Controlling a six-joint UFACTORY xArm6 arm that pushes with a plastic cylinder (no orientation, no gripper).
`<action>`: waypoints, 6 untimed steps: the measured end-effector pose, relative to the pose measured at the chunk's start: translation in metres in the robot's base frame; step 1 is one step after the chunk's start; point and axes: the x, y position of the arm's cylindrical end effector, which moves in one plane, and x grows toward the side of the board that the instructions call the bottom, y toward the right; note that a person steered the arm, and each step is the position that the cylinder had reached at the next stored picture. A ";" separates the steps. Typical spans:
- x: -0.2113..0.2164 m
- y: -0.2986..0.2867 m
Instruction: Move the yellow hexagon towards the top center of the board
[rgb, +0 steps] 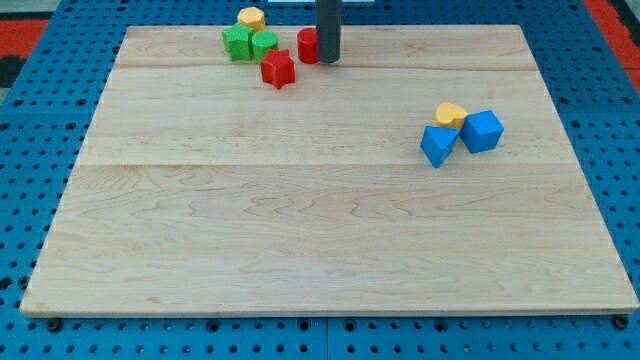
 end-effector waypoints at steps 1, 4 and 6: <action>-0.032 0.029; 0.116 0.030; 0.093 -0.247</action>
